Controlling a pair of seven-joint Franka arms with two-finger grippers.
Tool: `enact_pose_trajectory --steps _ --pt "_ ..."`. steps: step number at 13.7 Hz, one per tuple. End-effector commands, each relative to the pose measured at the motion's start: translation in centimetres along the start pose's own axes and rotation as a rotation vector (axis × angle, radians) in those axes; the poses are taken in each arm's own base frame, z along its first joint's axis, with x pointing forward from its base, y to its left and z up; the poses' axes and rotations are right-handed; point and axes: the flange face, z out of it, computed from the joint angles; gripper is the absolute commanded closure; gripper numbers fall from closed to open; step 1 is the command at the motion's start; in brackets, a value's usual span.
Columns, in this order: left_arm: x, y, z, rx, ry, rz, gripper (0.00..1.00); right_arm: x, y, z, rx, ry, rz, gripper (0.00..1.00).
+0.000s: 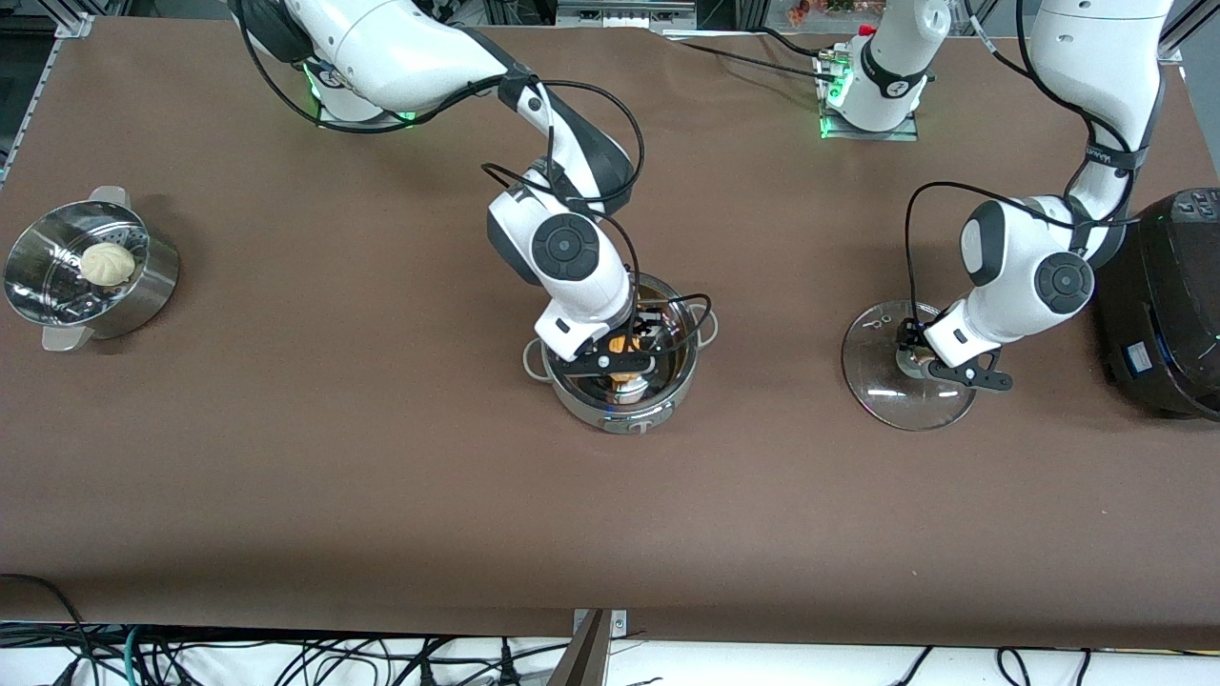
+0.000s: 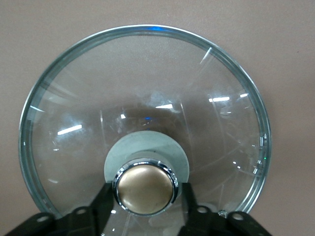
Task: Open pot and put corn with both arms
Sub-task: 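Carry the corn over the pot while the left gripper sets the lid down, then release the corn into the pot with the right gripper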
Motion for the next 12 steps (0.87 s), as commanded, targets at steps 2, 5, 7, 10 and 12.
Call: enact_pose_trajectory --steps 2,5,7,10,12 --pt "-2.6 0.5 -4.5 -0.024 -0.015 0.006 0.0 0.0 -0.3 1.2 0.001 -0.004 -0.004 0.58" --pt "-3.4 0.5 -10.8 -0.016 0.093 0.003 0.0 -0.1 -0.2 1.5 -0.007 -0.007 -0.005 0.0" --pt "-4.2 -0.9 -15.5 -0.005 0.179 -0.023 0.0 0.0 -0.2 1.0 -0.006 0.002 -0.011 0.0" --pt "-6.0 -1.1 -22.3 -0.007 0.217 -0.023 0.0 0.4 -0.1 -1.9 -0.001 0.028 -0.014 0.0" --pt "-7.2 -1.0 -27.1 -0.017 0.221 -0.025 0.0 0.1 0.3 -5.3 -0.036 0.031 -0.032 0.0"
